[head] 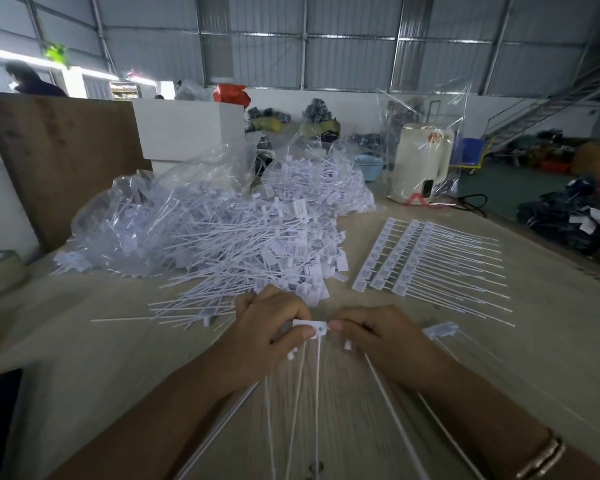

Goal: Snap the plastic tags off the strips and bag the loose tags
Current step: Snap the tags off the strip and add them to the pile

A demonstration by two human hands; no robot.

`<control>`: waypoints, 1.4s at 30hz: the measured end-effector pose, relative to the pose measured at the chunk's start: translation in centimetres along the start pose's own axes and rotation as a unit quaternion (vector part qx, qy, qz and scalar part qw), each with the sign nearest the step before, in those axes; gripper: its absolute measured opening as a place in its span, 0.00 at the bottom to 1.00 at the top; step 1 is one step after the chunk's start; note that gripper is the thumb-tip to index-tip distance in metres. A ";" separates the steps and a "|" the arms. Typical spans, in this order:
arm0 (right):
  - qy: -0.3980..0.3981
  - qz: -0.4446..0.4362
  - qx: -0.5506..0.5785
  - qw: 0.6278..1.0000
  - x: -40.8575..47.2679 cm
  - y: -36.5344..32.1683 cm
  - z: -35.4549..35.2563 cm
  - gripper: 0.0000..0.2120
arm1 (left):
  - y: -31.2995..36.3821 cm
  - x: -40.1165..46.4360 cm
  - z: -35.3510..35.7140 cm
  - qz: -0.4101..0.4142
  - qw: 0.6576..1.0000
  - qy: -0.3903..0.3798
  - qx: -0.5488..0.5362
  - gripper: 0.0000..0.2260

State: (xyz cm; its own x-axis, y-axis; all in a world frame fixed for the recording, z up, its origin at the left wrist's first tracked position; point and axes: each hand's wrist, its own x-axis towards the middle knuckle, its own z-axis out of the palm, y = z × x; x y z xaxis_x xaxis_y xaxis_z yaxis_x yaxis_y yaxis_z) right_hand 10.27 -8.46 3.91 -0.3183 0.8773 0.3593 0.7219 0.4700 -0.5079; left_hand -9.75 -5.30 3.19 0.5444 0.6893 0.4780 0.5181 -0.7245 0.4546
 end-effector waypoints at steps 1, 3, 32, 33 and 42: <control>0.000 0.006 0.017 1.000 0.0 -0.1 -0.1 0.20 | 0.0 0.1 -0.1 0.005 1.000 -0.003 -0.011 0.08; 0.006 0.012 0.059 0.998 0.0 -0.5 -0.2 0.19 | 0.1 0.3 -0.3 0.009 0.999 -0.003 -0.034 0.07; 0.052 -0.025 -0.013 0.998 -0.3 -1.5 1.2 0.14 | -0.5 0.6 1.6 -0.041 0.996 0.028 0.079 0.19; 0.054 -0.020 -0.028 0.998 -0.3 -1.1 0.8 0.11 | -0.7 0.6 1.3 -0.050 0.995 0.033 0.082 0.21; 0.029 -0.025 -0.118 0.992 -0.3 0.0 0.3 0.09 | -0.7 0.4 0.7 -0.025 0.995 0.030 0.091 0.21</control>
State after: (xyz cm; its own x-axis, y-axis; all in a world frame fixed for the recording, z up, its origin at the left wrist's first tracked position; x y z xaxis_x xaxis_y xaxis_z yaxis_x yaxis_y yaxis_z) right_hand 10.14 -8.69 3.55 -0.3262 0.8432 0.4273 0.8321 0.4707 -0.2935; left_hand -9.51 -4.51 2.53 0.4772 0.7194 0.5047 0.6578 -0.6733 0.3377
